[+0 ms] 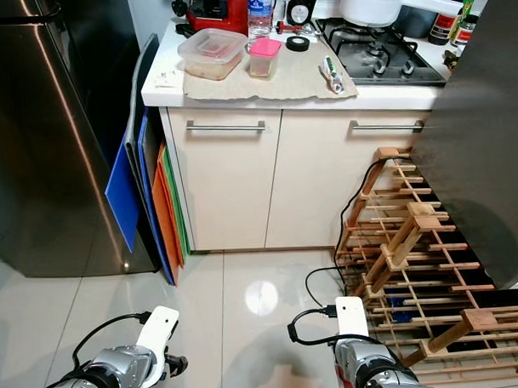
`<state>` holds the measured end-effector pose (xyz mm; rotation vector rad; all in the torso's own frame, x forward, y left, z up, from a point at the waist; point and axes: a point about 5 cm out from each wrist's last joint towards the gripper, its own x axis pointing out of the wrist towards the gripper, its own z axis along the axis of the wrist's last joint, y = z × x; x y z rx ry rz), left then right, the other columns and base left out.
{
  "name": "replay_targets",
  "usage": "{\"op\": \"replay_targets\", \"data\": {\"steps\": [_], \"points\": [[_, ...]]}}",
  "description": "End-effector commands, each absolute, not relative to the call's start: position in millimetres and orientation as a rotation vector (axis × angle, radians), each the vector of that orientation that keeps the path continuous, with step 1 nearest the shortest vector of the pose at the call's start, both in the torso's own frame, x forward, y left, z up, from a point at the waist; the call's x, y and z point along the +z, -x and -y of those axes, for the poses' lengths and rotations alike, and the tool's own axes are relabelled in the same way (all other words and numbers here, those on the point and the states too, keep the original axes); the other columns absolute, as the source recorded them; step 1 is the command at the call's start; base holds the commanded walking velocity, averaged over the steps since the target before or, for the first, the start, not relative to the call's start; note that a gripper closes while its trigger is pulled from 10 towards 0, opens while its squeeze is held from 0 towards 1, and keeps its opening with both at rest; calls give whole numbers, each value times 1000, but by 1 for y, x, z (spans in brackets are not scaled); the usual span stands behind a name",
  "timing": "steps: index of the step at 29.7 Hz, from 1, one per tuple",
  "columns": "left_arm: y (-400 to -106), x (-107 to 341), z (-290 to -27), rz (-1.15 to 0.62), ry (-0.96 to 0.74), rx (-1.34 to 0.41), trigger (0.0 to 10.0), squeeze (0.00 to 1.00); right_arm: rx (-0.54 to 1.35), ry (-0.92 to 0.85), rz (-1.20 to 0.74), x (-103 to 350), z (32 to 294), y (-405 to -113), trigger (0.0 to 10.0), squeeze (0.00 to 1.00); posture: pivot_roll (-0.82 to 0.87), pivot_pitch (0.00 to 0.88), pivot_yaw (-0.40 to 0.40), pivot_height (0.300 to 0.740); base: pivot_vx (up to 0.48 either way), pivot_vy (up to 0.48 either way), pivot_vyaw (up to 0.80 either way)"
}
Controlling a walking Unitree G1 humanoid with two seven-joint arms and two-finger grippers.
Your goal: Restocking fridge
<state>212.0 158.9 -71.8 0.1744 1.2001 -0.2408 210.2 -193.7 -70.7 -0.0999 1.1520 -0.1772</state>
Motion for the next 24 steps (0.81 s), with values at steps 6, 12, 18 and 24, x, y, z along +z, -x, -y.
{"op": "replay_targets", "data": {"steps": [6,12,18,24], "points": [[-213,-72,-158,-1194,-180,-247,10000,0,-181,99,-1132,-68,195,-214,10000,0,110,0,-57,740,0,0,0],[-212,-72,-158,-1196,-182,-250,10000,0,-182,103,-1135,-69,196,-213,10000,0,108,0,-58,740,0,0,0],[-211,-72,-158,-1198,-178,-252,10000,0,-182,104,-1138,-69,196,-213,10000,0,107,0,-59,740,0,0,0],[-211,-72,-157,-1200,-179,-252,10000,0,-181,104,-1138,-69,197,-213,10000,0,107,0,-60,740,0,0,0]]}}
